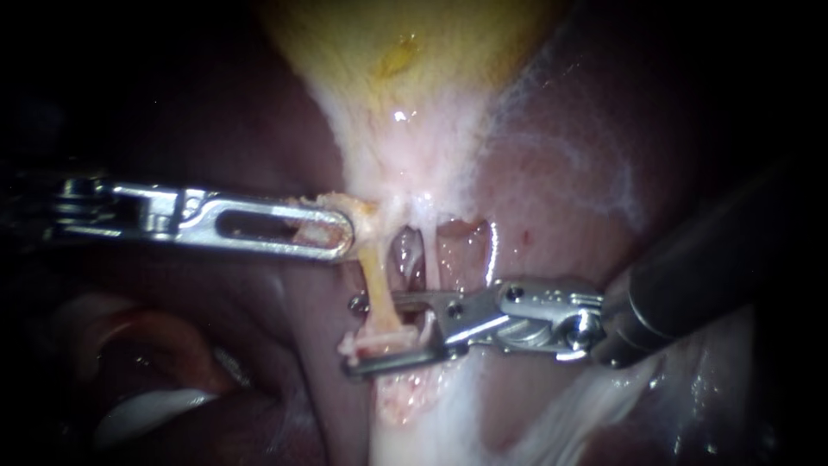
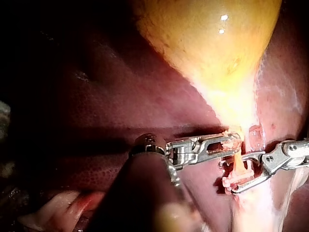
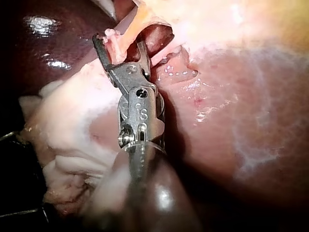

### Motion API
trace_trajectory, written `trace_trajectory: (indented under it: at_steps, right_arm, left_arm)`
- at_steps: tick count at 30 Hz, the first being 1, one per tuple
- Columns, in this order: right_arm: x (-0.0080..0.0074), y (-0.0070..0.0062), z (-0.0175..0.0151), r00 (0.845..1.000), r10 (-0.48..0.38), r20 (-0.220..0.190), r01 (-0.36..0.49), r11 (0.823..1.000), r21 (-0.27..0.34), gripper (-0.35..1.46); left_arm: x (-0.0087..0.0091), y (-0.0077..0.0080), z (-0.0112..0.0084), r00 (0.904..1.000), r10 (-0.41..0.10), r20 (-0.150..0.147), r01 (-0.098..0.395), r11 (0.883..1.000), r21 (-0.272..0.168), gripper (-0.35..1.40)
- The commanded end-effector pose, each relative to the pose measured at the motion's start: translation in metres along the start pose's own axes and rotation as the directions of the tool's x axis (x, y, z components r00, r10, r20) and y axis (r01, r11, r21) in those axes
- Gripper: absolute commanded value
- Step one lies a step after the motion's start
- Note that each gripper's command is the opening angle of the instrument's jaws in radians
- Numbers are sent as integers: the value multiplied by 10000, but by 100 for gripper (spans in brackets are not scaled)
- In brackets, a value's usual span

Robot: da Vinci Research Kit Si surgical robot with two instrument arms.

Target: Going back second clip left tube

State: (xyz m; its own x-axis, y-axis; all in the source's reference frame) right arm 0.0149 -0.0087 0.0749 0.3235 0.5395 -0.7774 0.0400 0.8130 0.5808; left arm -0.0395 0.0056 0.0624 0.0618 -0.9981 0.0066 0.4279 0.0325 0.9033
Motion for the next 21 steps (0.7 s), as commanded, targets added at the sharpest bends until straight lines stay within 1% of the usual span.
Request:
trace_trajectory:
  at_steps: [1, 4, 7, 9, 11, 15, 21]
  right_arm:
    - [1, 0, -3, 10000, -47, -2, 47, 10000, -48, 50]
    - [1, 0, -14, 9999, -149, -6, 149, 9997, -200, 50]
    - [6, 1, -31, 9993, -371, -8, 371, 9993, 31, 50]
    - [11, 1, -43, 9988, -499, -19, 499, 9987, 72, 50]
    - [18, 2, -59, 9978, -667, -31, 667, 9978, -10, 50]
    - [32, 3, -89, 9944, -1052, -53, 1052, 9944, 37, 50]
    - [54, 0, -136, 9886, -1502, -62, 1502, 9886, -46, 50]
  left_arm:
    - [0, 0, 0, 10000, 3, -3, -3, 10000, 1, -35]
    - [0, 0, 0, 10000, 4, -5, -4, 10000, 2, -35]
    - [0, 0, -1, 10000, 6, -7, -6, 10000, 4, -35]
    - [0, 0, -1, 10000, 6, -9, -6, 10000, 5, -35]
    - [0, 0, -1, 10000, 6, -9, -6, 10000, 5, -35]
    - [0, 0, -1, 10000, 6, -9, -6, 10000, 5, -35]
    - [0, 1, -1, 10000, 10, -11, -10, 10000, 7, -35]
